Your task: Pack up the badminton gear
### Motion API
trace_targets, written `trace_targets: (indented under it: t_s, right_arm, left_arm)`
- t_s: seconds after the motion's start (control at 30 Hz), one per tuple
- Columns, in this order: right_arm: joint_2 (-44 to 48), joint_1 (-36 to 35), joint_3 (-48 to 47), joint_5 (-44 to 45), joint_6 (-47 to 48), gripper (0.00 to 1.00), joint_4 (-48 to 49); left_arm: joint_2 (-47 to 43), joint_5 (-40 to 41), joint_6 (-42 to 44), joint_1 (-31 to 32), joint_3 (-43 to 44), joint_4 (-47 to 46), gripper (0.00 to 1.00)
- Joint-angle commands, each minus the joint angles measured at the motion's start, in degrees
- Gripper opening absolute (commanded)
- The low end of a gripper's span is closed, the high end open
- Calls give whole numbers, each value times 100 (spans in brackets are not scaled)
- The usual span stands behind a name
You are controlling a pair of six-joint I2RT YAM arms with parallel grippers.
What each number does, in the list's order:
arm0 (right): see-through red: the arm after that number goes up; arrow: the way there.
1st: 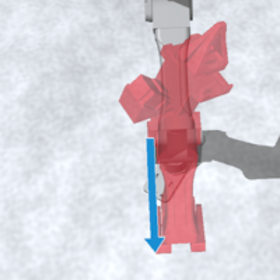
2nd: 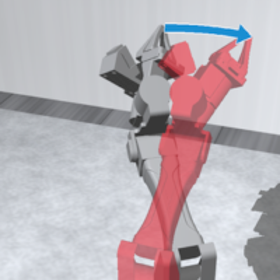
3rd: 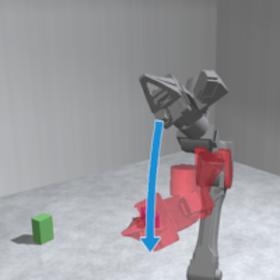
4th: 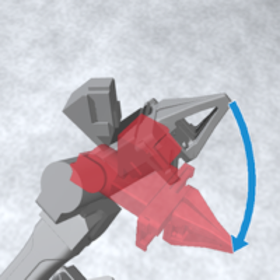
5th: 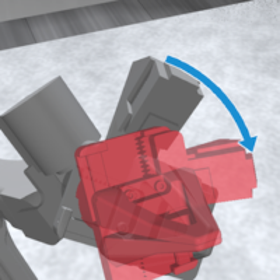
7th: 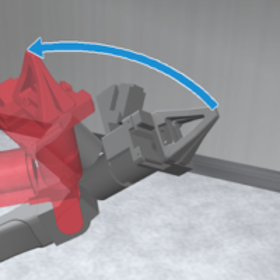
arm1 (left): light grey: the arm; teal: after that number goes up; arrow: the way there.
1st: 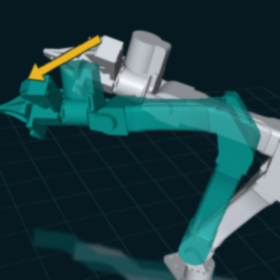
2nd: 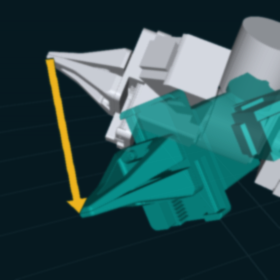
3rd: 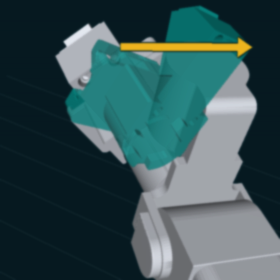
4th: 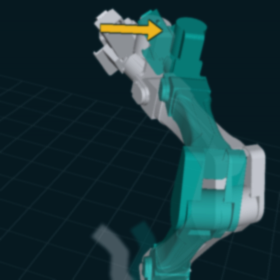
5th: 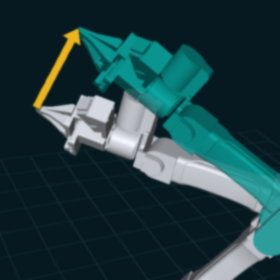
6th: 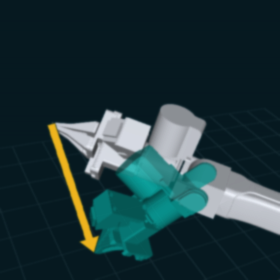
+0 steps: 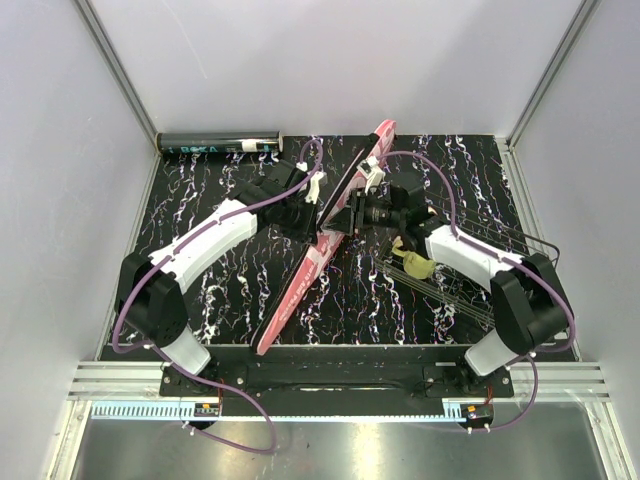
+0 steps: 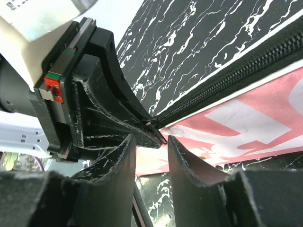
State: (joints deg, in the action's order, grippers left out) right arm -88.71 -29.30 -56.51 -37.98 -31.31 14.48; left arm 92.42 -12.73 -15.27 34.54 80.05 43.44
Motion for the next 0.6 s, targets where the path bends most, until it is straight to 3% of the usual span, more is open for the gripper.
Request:
trace_targets:
  t_s: [0.0,0.23,0.57]
  right_arm:
    - [-252,196,0,-904,397,42,740]
    - [-595,205,9,-1405,424,46,1144]
    - [-911,205,140,-1810,-24,41,1962]
  left_arm:
    - [-269,-502,156,-35,55,-494,0]
    - [-207,-678,156,-79,72,-538,0]
    - [-216,-801,164,-106,46,-573,0]
